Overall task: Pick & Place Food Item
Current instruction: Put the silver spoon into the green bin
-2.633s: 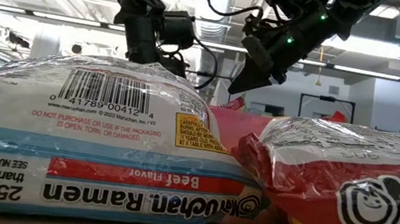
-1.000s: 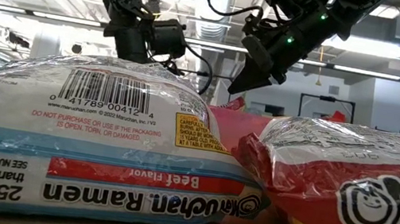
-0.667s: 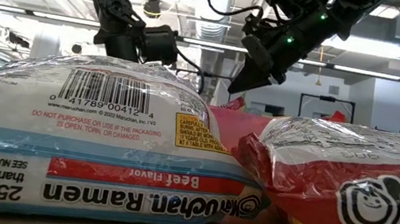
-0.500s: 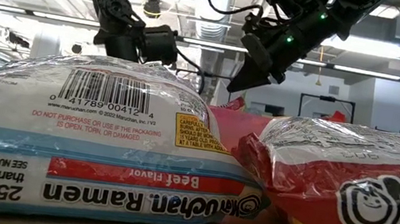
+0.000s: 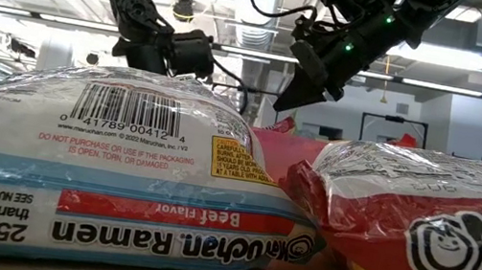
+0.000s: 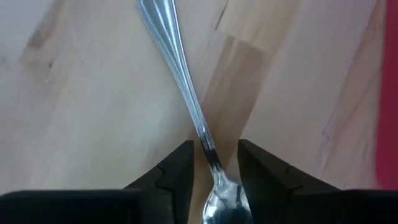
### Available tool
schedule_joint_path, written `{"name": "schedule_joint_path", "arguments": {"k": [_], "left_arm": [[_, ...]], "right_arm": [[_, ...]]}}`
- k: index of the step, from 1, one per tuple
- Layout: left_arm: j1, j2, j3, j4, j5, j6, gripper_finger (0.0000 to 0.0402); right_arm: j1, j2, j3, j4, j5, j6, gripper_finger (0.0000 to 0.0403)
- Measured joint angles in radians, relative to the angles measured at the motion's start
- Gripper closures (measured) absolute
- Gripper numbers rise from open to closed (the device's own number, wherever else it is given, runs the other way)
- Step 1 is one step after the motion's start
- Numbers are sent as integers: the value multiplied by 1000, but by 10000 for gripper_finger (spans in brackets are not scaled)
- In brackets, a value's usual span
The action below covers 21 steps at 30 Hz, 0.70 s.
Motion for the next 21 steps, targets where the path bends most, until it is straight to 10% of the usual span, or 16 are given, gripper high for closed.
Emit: {"name": "schedule_joint_path", "arguments": {"k": [21], "left_arm": [[0,0,-32,71,0,-37,310]], "right_arm": [[7,0,0,0,0,0,402]]}}
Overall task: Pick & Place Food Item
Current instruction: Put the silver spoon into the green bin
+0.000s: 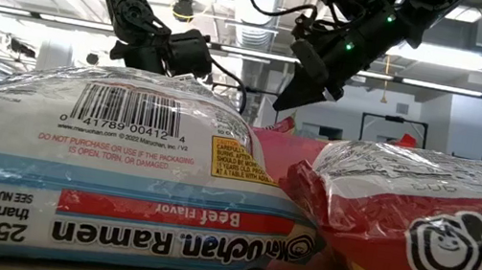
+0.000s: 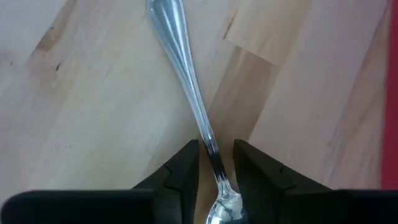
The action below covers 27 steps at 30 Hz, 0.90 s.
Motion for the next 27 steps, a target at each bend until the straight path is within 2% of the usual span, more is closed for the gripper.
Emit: {"name": "schedule_joint_path", "arguments": {"k": [10,16,21,27], "left_arm": [[-1,0,0,-5,-7,-9,391],[-1,0,0,-5,-4,-31,377],[-2,0,0,-5,-9,-33,393],[-2,0,0,-5,-13,-35,387]], "right_arm": [[0,0,0,0,0,0,402],[0,0,0,0,0,0,402],[0,0,0,0,0,0,402],[0,0,0,0,0,0,402]]}}
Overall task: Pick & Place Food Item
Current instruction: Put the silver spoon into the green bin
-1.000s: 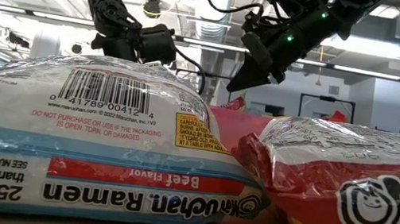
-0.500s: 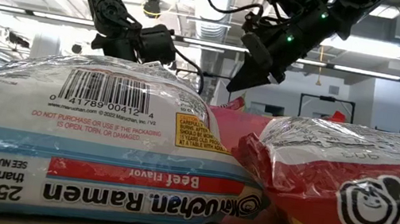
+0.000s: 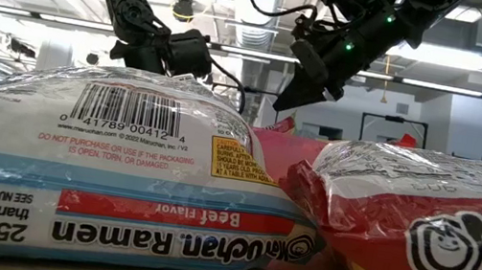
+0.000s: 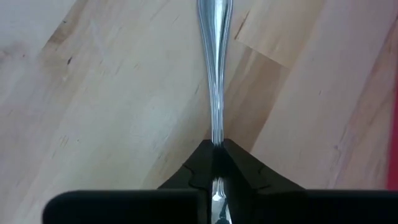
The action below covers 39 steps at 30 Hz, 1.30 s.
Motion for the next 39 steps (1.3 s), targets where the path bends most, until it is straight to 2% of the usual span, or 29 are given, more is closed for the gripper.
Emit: {"name": "schedule_joint_path", "arguments": {"k": [27,39], "left_arm": [[-1,-12,-3,-5,-33,5,395],[-6,-241,-2,-82,-44,0,394]], "right_arm": [[0,0,0,0,0,0,402],[0,0,0,8,0,0,402]]}}
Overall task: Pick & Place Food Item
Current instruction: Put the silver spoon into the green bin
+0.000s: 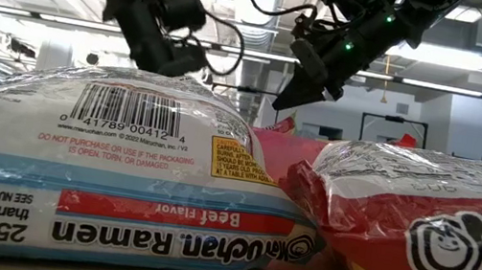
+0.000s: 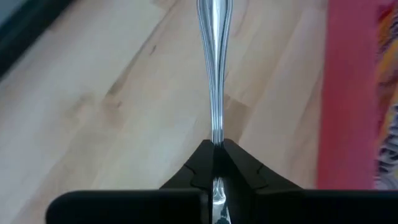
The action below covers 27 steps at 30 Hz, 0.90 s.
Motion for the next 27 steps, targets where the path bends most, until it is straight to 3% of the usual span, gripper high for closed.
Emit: {"name": "schedule_joint_path", "arguments": {"k": [12,27], "left_arm": [[-10,-172,0,-151,-3,7,394],[-68,-247,1,-268,5,90,394]], "right_arm": [[0,0,0,0,0,0,402],[6,0,0,0,0,0,402]]}}
